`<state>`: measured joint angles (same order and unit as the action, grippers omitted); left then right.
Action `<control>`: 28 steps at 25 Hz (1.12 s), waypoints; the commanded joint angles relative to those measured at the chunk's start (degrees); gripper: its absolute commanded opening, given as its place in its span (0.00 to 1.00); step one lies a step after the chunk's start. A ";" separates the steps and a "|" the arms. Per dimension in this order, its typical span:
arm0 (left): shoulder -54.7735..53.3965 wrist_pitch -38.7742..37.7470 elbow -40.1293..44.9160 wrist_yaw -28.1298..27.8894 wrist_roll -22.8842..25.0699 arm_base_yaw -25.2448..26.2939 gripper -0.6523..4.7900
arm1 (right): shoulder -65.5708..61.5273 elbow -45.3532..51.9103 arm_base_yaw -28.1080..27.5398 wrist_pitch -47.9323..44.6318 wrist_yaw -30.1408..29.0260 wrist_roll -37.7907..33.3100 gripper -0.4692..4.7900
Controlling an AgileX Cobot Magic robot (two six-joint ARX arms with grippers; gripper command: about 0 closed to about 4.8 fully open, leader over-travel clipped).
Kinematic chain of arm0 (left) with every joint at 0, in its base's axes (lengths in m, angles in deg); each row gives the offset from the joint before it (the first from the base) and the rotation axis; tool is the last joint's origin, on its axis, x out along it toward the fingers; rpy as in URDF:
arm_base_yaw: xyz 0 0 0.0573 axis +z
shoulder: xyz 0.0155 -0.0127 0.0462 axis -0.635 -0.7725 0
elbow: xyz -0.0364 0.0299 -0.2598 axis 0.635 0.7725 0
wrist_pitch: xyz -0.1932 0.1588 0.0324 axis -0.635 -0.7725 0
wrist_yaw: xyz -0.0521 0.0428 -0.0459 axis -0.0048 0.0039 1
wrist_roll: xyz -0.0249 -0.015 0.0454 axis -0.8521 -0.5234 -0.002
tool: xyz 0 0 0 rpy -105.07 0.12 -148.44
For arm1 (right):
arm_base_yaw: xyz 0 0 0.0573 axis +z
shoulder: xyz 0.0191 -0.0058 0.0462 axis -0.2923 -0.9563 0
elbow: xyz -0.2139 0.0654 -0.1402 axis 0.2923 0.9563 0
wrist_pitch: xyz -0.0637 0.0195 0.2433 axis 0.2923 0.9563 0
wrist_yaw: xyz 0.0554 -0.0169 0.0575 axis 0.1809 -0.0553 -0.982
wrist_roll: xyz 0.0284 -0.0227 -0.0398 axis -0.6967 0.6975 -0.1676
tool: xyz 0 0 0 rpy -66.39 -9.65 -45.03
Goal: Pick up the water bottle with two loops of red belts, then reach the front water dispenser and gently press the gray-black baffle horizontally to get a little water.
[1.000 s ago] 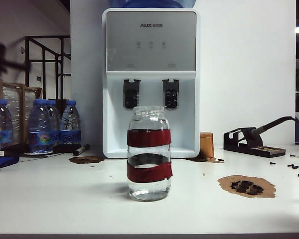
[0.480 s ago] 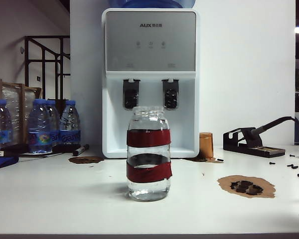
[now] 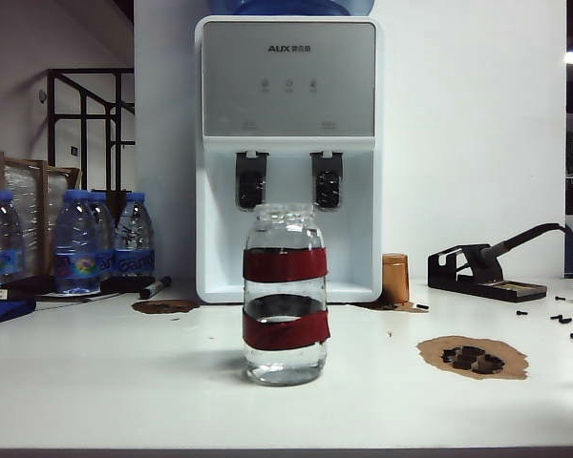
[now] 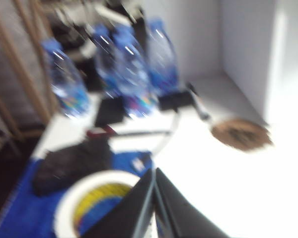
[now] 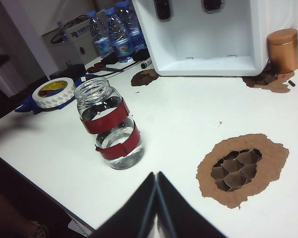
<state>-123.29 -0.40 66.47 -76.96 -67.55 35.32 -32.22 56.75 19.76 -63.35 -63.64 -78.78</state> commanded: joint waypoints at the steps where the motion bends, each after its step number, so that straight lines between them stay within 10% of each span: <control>1: 0.15 4.61 1.88 2.75 1.79 3.10 0.11 | 0.00 -0.11 -0.07 -0.74 0.04 0.09 0.09; 11: 14.01 5.51 11.74 9.18 2.19 8.46 0.11 | 0.00 -0.11 -0.07 -0.72 0.04 0.09 0.09; 28: 43.56 -30.27 12.39 12.68 2.21 4.24 0.11 | 0.00 -0.11 -0.07 -0.68 0.44 0.09 0.09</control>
<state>-79.88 -29.75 78.75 -64.19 -65.58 40.00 -32.22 56.75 19.74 -63.40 -63.62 -78.78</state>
